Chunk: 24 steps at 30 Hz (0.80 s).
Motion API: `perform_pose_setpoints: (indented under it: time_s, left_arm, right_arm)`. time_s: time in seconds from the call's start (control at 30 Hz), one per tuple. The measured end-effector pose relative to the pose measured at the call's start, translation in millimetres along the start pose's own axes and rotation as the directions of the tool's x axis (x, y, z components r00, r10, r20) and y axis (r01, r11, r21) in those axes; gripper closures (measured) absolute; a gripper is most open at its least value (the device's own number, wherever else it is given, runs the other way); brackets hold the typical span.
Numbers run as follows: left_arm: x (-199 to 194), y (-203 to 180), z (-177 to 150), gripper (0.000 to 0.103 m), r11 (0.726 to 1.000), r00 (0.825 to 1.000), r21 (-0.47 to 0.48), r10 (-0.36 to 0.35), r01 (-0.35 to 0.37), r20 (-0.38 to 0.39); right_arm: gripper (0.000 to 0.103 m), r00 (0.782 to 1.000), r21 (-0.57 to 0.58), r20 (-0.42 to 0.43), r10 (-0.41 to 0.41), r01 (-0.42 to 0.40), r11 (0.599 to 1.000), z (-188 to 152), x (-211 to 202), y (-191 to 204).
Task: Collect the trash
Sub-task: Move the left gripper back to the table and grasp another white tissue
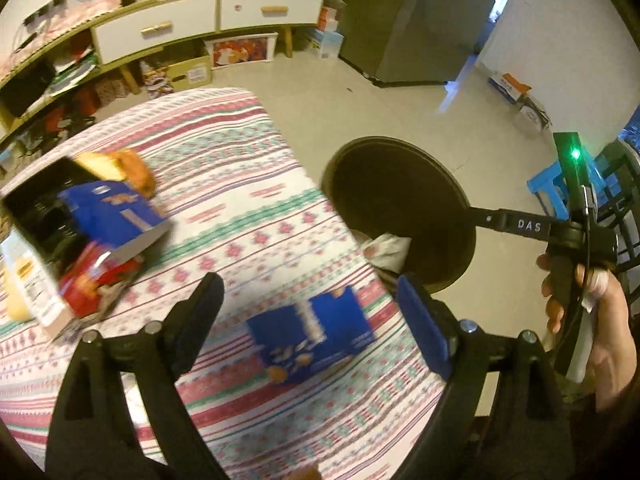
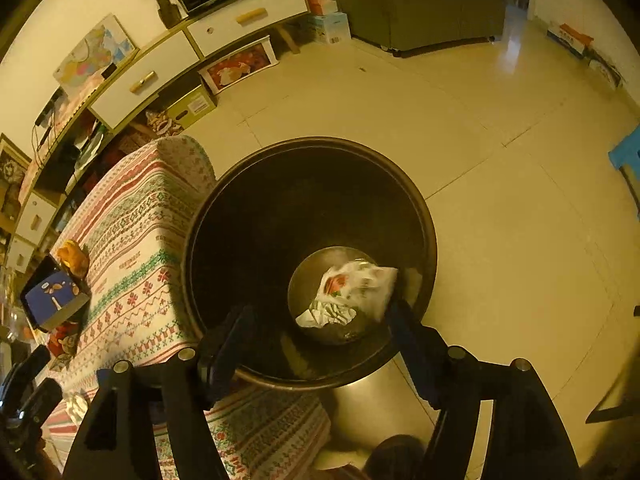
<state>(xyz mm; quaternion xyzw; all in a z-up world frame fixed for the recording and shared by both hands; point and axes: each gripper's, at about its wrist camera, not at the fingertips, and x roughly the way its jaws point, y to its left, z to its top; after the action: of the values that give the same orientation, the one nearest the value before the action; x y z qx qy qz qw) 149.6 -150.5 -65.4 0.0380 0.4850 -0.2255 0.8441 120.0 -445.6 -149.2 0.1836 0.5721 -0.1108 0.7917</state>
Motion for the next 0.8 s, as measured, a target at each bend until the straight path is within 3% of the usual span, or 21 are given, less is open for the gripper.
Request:
perform_pose_setpoints:
  time_s: [0.37, 0.53, 0.8]
  left_arm:
    - [-36, 57, -35, 0.014, 0.99, 0.995, -0.1, 0.102, -0.099, 0.025]
    - [-46, 87, -49, 0.014, 0.981, 0.995, -0.168, 0.098, -0.099, -0.011]
    - [-64, 117, -77, 0.014, 0.971, 0.992, -0.202, 0.125, -0.129, -0.033]
  right_arm:
    - [0.027, 1.0, -0.041, 0.015, 0.012, -0.011, 0.999, -14, -27, 33]
    - [0.026, 0.999, -0.073, 0.031, 0.03, -0.028, 0.997, -27, -43, 51]
    - [0.024, 0.995, -0.086, 0.052, 0.082, -0.077, 0.993, -38, -62, 79]
